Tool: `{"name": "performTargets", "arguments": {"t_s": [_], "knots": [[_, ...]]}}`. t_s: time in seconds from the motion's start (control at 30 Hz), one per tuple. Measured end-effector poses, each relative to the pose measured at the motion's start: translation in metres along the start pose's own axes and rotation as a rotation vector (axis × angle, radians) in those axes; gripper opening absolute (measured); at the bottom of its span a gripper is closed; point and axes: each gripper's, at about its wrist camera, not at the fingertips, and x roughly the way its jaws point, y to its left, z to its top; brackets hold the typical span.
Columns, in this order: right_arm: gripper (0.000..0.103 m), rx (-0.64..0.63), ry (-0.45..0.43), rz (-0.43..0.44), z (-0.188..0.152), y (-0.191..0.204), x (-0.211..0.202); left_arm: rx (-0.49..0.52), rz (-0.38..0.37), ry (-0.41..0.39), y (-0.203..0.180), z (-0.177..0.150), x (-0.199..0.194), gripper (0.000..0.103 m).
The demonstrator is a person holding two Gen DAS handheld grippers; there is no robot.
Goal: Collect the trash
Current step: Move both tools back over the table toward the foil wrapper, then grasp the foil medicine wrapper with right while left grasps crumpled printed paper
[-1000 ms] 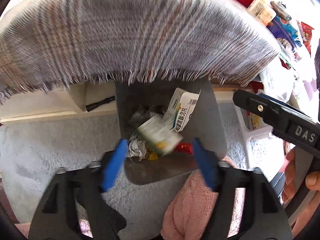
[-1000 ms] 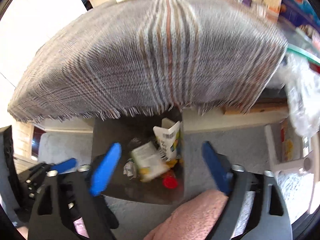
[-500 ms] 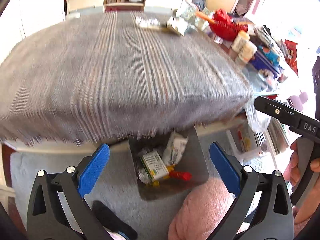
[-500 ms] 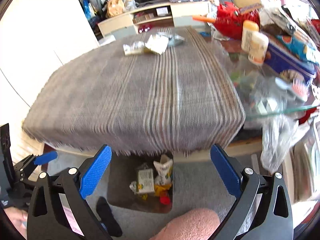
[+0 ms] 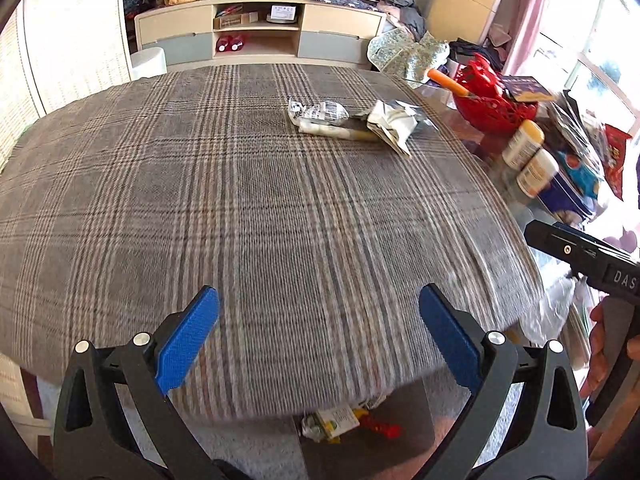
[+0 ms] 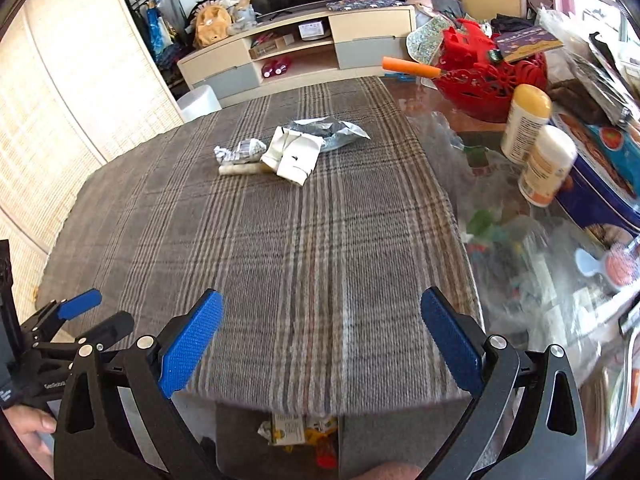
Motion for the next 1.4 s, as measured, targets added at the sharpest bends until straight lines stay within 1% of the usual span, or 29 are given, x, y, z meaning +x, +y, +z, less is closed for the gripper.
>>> {"name": "performTargets", "arguments": {"t_s": [0.13, 0.23, 0.4, 0.47, 0.53, 0.6, 0.67, 0.73, 0.87, 1.0, 1.07, 1.13, 1.2, 1.23, 1.33, 1.4], "knots": [[0.100, 0.017, 0.011, -0.007, 0.032, -0.001, 0.028, -0.020, 0.019, 0.007, 0.005, 0.033, 0.030, 0.095], [0.100, 0.037, 0.004, -0.011, 0.060, -0.003, 0.046, -0.031, 0.017, 0.012, 0.007, 0.054, 0.049, 0.095], [0.100, 0.046, -0.003, -0.019, 0.102, -0.005, 0.075, -0.050, 0.038, -0.001, 0.010, 0.095, 0.079, 0.095], [0.099, 0.049, -0.007, -0.037, 0.116, -0.007, 0.086, -0.070, 0.026, -0.008, 0.013, 0.112, 0.090, 0.095], [0.097, 0.052, -0.006, -0.039, 0.128, -0.010, 0.095, -0.067, 0.039, -0.024, 0.014, 0.127, 0.099, 0.095], [0.091, 0.073, 0.004, -0.025, 0.141, -0.016, 0.106, -0.059, 0.054, -0.029, 0.013, 0.139, 0.110, 0.095], [0.082, 0.090, 0.026, -0.011, 0.154, -0.022, 0.118, -0.054, 0.060, -0.024, 0.012, 0.148, 0.120, 0.095], [0.082, 0.091, 0.031, -0.027, 0.163, -0.025, 0.127, -0.044, 0.072, -0.026, 0.010, 0.155, 0.130, 0.094], [0.081, 0.096, 0.085, -0.009, 0.171, -0.026, 0.150, -0.035, 0.066, -0.016, 0.007, 0.165, 0.146, 0.094], [0.082, 0.111, 0.114, 0.023, 0.170, -0.022, 0.165, -0.021, 0.066, -0.002, 0.003, 0.170, 0.160, 0.093], [0.082, 0.116, 0.125, 0.013, 0.169, -0.022, 0.171, -0.012, 0.069, 0.007, 0.002, 0.171, 0.166, 0.087], [0.081, 0.127, 0.147, -0.004, 0.168, -0.024, 0.182, 0.005, 0.062, 0.019, 0.000, 0.171, 0.173, 0.082], [0.082, 0.150, 0.163, 0.000, 0.166, -0.028, 0.190, 0.014, 0.051, 0.028, -0.001, 0.169, 0.177, 0.080], [0.081, 0.138, 0.143, -0.009, 0.166, -0.027, 0.189, 0.017, 0.046, 0.032, -0.001, 0.168, 0.180, 0.078], [0.081, 0.109, 0.140, -0.034, 0.166, -0.022, 0.191, 0.045, 0.059, 0.018, -0.002, 0.164, 0.182, 0.077], [0.076, 0.089, 0.130, -0.050, 0.163, -0.018, 0.190, 0.058, 0.069, 0.011, -0.003, 0.165, 0.182, 0.072]]}}
